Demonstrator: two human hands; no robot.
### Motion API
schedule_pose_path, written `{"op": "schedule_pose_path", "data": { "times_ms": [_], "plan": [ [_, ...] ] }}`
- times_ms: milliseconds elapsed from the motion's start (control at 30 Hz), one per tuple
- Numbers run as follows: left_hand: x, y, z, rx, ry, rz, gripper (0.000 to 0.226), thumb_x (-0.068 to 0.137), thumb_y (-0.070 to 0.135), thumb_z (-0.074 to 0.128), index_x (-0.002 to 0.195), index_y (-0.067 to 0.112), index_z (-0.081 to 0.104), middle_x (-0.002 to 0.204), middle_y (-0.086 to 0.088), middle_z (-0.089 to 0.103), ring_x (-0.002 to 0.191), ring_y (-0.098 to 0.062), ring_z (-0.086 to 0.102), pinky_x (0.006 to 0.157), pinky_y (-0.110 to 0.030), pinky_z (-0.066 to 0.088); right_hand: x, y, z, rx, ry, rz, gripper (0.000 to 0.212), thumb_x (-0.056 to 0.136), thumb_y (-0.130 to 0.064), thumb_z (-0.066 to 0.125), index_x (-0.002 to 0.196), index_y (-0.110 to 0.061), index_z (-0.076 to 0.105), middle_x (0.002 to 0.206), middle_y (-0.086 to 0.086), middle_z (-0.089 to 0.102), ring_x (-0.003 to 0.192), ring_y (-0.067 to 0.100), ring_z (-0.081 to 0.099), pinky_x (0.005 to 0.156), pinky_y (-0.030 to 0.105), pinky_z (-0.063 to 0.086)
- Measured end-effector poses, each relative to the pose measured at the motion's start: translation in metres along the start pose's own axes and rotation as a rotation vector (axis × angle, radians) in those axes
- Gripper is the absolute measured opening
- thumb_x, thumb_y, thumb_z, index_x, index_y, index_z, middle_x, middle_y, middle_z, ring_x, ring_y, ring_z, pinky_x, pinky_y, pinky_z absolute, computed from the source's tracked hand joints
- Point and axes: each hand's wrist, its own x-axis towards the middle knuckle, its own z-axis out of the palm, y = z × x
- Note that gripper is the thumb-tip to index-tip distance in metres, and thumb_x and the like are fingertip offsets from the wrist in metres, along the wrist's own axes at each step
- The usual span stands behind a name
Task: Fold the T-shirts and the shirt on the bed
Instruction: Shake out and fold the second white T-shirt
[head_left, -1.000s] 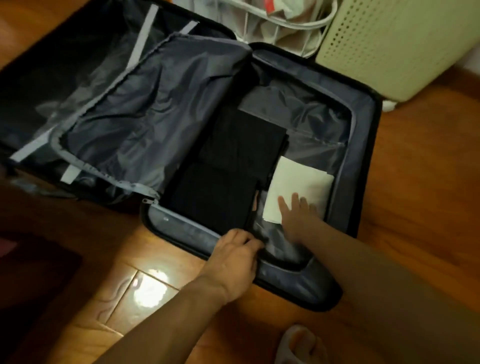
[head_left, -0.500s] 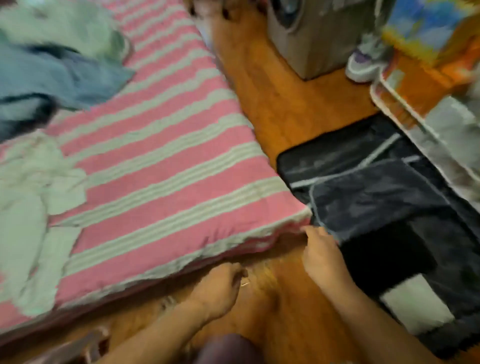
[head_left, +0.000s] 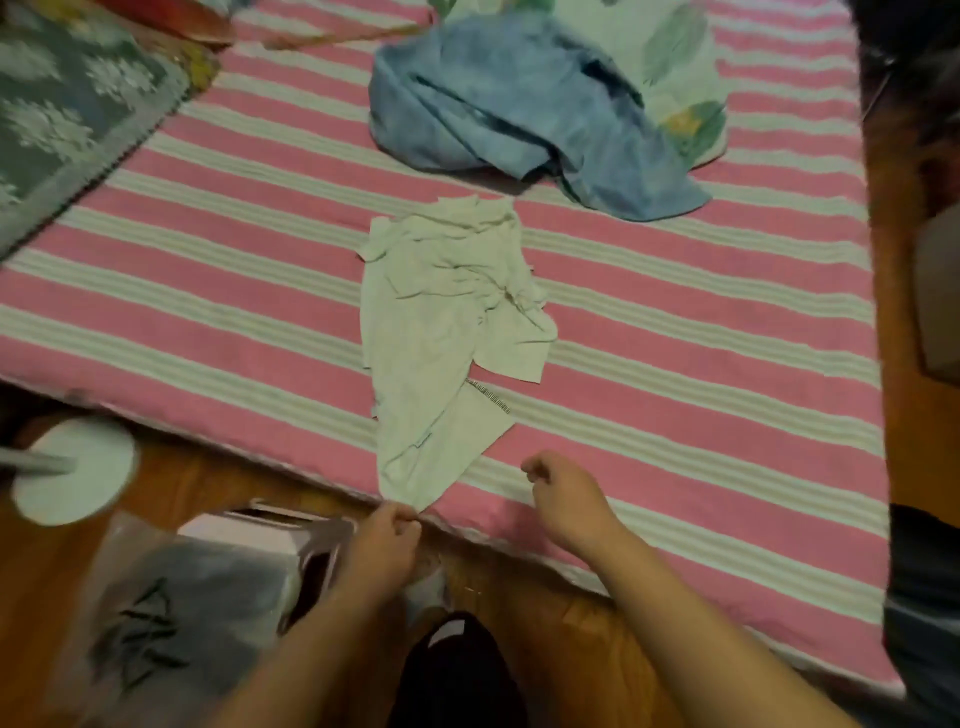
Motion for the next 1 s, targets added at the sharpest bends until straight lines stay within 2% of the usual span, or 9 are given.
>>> {"op": "schedule_pose_path", "data": {
  "times_ms": [200,333,400,467,567,700,800,900,1000],
  "plan": [
    [0.130,-0.011,-0.003,-0.102,-0.033,-0.372,0.059,0.094,0.026,0.067,0.139,-0.003,0.043,0.135,-0.023,0.055,0.122,-0.040,0.056,0.090,-0.035,0.046,0.052,-0.046,0.052,-0.025,-0.135,0.236,0.034,0.099,-0.006,0.045,0.128,-0.012,0.062,0.129,0.005,0.062,0.121,0.024,0.057,0.099,0.028,0.044],
    [0.141,0.000,-0.008,-0.219,-0.103,-0.470,0.044,0.099,0.016,0.055,0.137,-0.006,0.050,0.130,-0.024,0.058,0.109,-0.038,0.057,0.079,-0.034,0.040,0.040,-0.047,0.035,-0.004,-0.116,0.315,0.031,0.100,-0.005,0.045,0.125,-0.014,0.062,0.115,-0.001,0.059,0.100,0.018,0.058,0.069,0.010,0.044],
    [0.125,0.019,-0.023,-0.233,-0.032,-0.350,0.033,0.099,0.013,0.050,0.127,-0.004,0.056,0.121,-0.022,0.061,0.100,-0.034,0.055,0.078,-0.034,0.038,0.033,-0.054,0.016,0.049,-0.069,0.378,0.029,0.101,-0.005,0.044,0.122,-0.013,0.062,0.115,0.001,0.060,0.093,0.017,0.057,0.062,0.011,0.041],
    [0.093,0.055,-0.047,-0.257,0.042,-0.174,0.011,0.098,0.011,0.050,0.103,0.004,0.056,0.095,-0.013,0.057,0.084,-0.026,0.050,0.070,-0.031,0.036,0.023,-0.065,-0.006,0.097,-0.040,0.385,0.025,0.101,-0.005,0.044,0.117,-0.015,0.061,0.119,0.006,0.064,0.095,0.020,0.059,0.070,0.021,0.045],
    [0.040,0.116,-0.085,-0.241,0.090,0.199,0.030,0.092,0.004,0.055,0.075,0.016,0.034,0.070,0.000,0.032,0.061,-0.013,0.030,0.053,-0.026,0.027,-0.002,-0.093,-0.036,0.160,-0.059,0.245,0.026,0.102,-0.012,0.052,0.126,-0.019,0.060,0.125,0.001,0.062,0.111,0.019,0.060,0.091,0.030,0.049],
    [-0.020,0.224,-0.139,-0.184,-0.063,0.479,0.015,0.092,0.013,0.056,0.089,0.020,0.043,0.070,0.001,0.043,0.057,-0.014,0.039,0.055,-0.031,0.033,-0.049,-0.140,-0.078,0.190,-0.083,-0.122,0.075,0.090,-0.028,0.073,0.151,-0.041,0.032,0.148,-0.019,0.042,0.131,0.000,0.043,0.109,0.025,0.041],
    [-0.071,0.302,-0.167,-0.151,-0.164,0.636,0.014,0.095,0.017,0.056,0.100,0.031,0.056,0.078,-0.003,0.060,0.061,-0.019,0.057,0.059,-0.031,0.043,-0.073,-0.174,-0.120,0.351,0.115,-0.369,0.096,0.084,-0.034,0.079,0.148,-0.057,0.012,0.143,-0.036,0.035,0.128,-0.016,0.039,0.099,0.006,0.039],
    [-0.108,0.359,-0.169,-0.286,-0.254,0.722,0.015,0.093,0.016,0.058,0.097,0.027,0.068,0.089,-0.012,0.072,0.074,-0.024,0.068,0.069,-0.035,0.052,-0.078,-0.189,-0.174,0.383,0.340,-0.469,0.075,0.089,-0.024,0.071,0.148,-0.052,0.033,0.125,-0.020,0.058,0.106,0.000,0.060,0.079,0.016,0.050],
    [-0.128,0.386,-0.156,-0.570,-0.188,0.610,0.013,0.099,0.011,0.057,0.099,0.015,0.070,0.082,-0.008,0.070,0.067,-0.015,0.067,0.061,-0.029,0.054,-0.070,-0.179,-0.231,0.228,0.440,-0.437,0.034,0.091,-0.011,0.054,0.107,-0.037,0.069,0.093,-0.011,0.071,0.088,0.014,0.067,0.069,0.027,0.051]
  ]
}}
